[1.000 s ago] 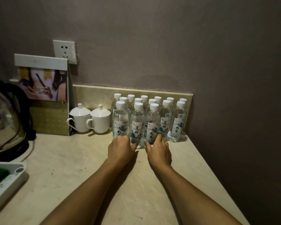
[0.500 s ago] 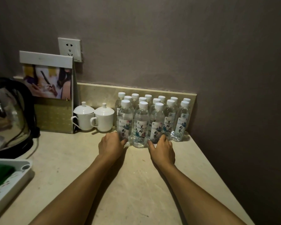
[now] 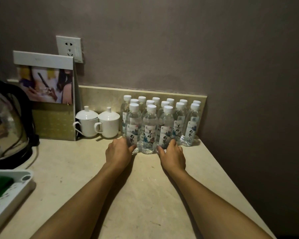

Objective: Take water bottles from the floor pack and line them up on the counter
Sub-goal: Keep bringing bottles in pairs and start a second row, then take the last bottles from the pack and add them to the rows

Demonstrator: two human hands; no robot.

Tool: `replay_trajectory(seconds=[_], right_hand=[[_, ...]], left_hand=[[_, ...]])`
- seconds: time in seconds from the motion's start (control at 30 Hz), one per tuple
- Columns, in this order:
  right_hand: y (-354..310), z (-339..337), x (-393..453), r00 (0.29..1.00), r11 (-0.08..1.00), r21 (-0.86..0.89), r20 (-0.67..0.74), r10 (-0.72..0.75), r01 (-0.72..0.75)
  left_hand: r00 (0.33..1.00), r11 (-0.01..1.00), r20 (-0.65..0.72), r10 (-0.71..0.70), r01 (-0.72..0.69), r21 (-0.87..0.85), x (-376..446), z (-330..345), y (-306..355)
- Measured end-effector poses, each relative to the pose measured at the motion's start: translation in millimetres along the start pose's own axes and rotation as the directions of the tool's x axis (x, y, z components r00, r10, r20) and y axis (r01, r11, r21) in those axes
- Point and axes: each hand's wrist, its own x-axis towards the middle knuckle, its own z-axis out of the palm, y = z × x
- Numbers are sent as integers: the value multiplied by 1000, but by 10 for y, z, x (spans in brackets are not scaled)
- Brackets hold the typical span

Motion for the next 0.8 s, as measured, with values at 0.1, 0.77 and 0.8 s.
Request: replay_trajectory(seconds=[0.1,0.77,0.8], right_hand=[[-9,13,1,1000,1000,2,3,1,-1],[481,-1098,-90,997,987,147,-51,-55,62],[588,-1231,-101,996,983,170,-64,-62,72]], left_hand=[[1000,1000,4,5,-4,-12,-17,-13,-1],[975,975,25,219,-217,-57,-510,-100,1177],[971,969,5,239,-238,-58,-576,-59,1326]])
